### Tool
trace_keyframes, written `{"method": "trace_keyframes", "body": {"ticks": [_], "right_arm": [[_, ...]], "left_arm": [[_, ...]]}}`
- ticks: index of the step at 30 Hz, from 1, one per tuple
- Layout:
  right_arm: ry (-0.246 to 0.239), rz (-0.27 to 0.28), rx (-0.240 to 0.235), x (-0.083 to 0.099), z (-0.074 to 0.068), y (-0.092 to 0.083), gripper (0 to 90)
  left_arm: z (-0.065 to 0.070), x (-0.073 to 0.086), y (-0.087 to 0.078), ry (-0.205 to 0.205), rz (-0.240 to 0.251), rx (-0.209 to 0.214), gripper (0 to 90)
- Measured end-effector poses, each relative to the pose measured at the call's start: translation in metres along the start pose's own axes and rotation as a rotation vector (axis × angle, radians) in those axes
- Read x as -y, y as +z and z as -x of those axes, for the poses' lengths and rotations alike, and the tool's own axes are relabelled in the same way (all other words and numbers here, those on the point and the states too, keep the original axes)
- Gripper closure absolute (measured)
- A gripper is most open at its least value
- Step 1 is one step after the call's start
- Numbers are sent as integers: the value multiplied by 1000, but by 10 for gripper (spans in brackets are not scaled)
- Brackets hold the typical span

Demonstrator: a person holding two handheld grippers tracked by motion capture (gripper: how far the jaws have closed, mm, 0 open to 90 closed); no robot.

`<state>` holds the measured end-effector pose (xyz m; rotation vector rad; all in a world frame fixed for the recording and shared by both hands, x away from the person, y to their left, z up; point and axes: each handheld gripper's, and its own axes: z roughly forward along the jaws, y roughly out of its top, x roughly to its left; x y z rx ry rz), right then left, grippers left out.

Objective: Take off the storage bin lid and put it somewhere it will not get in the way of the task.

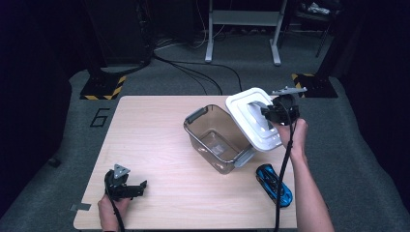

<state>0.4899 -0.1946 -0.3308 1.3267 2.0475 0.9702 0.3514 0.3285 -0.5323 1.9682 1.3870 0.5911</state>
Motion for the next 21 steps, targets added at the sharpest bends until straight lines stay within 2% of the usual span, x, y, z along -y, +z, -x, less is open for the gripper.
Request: {"method": "trace_keyframes", "body": {"ticks": [6,21], "right_arm": [[38,-8,29,3,13,1,673],[93,-24,101,13,39,7,673]], "left_arm": [[0,0,0,0,0,0,8],[0,0,0,-1,6,-3,8]]}}
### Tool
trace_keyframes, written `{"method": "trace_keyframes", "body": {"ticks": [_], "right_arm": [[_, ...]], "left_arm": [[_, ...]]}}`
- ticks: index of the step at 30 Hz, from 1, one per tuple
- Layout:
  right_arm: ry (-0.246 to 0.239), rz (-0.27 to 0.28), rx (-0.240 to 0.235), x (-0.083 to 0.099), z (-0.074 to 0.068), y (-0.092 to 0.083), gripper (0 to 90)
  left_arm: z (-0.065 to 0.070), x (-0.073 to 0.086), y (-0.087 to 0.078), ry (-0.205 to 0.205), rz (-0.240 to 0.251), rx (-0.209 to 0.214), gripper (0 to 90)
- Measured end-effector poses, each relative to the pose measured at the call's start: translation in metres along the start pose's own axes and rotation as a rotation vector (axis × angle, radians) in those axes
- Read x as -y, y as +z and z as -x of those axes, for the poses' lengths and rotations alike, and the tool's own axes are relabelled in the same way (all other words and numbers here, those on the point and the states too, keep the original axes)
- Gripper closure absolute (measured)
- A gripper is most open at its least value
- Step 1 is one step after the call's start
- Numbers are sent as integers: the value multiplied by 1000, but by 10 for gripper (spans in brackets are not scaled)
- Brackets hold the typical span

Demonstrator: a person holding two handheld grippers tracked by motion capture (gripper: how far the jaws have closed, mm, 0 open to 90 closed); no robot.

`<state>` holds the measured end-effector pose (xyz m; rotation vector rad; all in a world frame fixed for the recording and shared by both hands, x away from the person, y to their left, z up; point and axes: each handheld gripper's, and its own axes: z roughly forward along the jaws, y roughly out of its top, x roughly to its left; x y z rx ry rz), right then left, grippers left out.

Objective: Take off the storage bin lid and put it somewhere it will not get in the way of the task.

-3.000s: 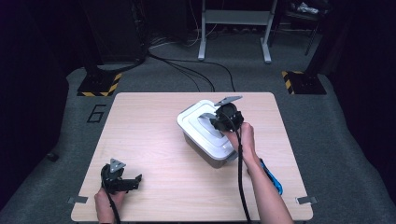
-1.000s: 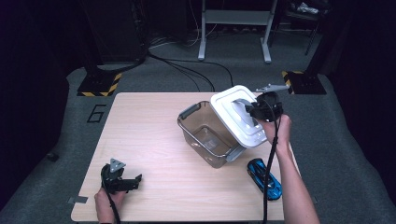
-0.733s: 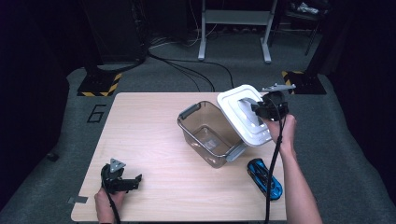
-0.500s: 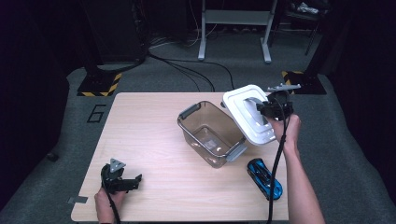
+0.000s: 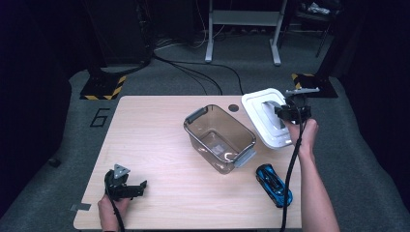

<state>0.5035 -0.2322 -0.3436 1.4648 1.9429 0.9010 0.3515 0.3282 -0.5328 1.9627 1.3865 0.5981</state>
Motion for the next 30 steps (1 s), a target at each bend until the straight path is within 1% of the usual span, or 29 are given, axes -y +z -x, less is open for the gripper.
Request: {"method": "trace_keyframes", "body": {"ticks": [1,4,6,9,12,19,21,24,30], "right_arm": [[-3,0,2,1,2,1,673],[17,-9,12,4,5,5,673],[14,-15,21,6,9,9,673],[23,-21,37,11,11,14,672],[25,-29,42,14,14,20,672],[21,-45,55,21,12,36,671],[35,-49,58,23,11,41,672],[31,-43,57,27,11,47,671],[56,-57,65,35,10,61,671]], "left_arm": [[0,0,0,1,0,-1,8],[0,0,0,0,0,0,8],[0,0,0,0,0,0,8],[0,0,0,1,0,0,9],[0,0,0,1,1,-1,10],[0,0,0,1,1,-1,10],[0,0,0,2,1,-1,10],[0,0,0,1,1,0,10],[0,0,0,2,1,-1,10]]}}
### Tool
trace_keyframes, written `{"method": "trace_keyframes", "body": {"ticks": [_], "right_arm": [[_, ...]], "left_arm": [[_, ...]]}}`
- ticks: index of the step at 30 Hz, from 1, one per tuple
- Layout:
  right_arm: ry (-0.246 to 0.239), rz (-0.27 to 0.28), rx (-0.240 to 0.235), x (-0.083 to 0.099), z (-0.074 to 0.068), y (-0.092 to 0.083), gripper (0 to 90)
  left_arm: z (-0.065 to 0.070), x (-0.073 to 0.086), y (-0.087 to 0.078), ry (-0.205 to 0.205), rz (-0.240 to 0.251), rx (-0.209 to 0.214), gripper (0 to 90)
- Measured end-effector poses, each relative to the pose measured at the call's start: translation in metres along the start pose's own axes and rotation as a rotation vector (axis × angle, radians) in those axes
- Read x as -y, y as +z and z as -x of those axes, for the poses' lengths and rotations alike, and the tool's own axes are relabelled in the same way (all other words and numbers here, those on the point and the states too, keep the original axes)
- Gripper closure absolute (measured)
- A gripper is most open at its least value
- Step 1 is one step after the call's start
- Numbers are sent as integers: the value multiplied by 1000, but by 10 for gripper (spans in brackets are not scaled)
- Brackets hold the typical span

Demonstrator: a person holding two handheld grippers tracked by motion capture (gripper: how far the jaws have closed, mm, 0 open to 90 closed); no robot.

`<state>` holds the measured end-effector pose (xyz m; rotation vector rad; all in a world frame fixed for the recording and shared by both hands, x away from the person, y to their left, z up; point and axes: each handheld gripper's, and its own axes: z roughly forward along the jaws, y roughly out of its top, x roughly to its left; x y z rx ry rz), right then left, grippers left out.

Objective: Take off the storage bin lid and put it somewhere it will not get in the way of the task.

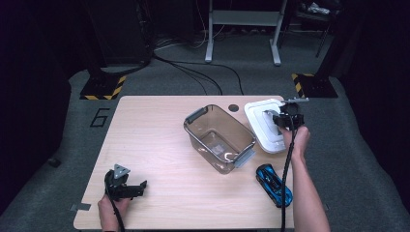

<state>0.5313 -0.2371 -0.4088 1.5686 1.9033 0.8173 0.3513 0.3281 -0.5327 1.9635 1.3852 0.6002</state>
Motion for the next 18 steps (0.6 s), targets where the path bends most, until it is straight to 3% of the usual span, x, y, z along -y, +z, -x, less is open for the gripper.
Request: {"method": "trace_keyframes", "body": {"ticks": [18], "right_arm": [[35,-25,4,24,-4,37,670]], "left_arm": [[0,0,0,0,0,0,10]]}}
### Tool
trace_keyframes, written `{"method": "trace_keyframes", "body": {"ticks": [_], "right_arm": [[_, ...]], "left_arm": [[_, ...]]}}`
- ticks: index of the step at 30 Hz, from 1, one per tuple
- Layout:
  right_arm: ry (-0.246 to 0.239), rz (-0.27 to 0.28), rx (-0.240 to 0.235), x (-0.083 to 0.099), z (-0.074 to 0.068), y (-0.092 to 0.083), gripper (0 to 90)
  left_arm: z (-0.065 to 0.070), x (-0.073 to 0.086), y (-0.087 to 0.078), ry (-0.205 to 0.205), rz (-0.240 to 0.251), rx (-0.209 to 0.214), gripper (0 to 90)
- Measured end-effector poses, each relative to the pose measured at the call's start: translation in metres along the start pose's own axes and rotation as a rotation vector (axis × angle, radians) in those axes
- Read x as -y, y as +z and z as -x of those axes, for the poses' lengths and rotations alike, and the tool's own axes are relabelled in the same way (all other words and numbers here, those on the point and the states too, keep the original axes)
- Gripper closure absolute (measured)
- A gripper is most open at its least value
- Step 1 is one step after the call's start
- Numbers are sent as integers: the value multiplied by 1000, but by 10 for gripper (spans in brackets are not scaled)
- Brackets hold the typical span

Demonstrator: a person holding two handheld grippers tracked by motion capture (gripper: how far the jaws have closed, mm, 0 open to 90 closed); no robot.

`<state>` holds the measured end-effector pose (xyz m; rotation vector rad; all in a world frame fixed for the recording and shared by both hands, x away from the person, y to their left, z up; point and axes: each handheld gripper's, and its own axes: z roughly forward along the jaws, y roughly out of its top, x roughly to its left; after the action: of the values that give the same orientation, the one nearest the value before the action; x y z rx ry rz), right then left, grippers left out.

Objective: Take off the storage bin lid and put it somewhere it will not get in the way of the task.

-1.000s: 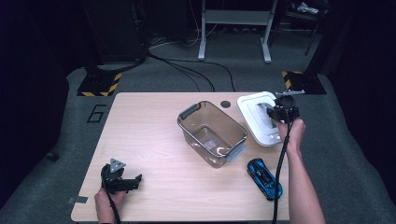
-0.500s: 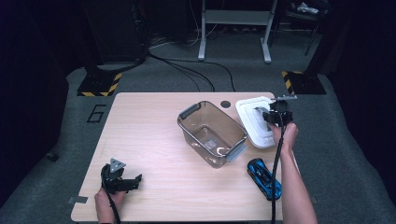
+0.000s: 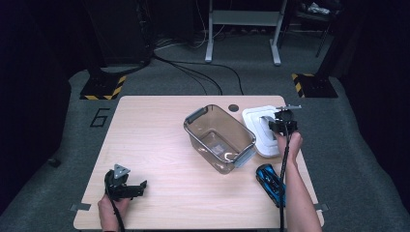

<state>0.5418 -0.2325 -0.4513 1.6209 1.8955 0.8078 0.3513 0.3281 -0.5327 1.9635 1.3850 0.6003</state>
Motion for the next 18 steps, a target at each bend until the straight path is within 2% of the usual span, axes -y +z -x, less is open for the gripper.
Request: {"method": "trace_keyframes", "body": {"ticks": [8,11,13,18], "right_arm": [[9,-16,7,8,-2,12,669],[-3,-37,12,10,-4,17,666],[-34,-36,17,10,-4,20,665],[-16,-52,5,14,-2,24,656]], "left_arm": [[0,0,0,1,-1,0,10],[0,0,0,0,0,0,10],[0,0,0,0,0,0,10],[0,0,-1,5,-1,-2,12]]}}
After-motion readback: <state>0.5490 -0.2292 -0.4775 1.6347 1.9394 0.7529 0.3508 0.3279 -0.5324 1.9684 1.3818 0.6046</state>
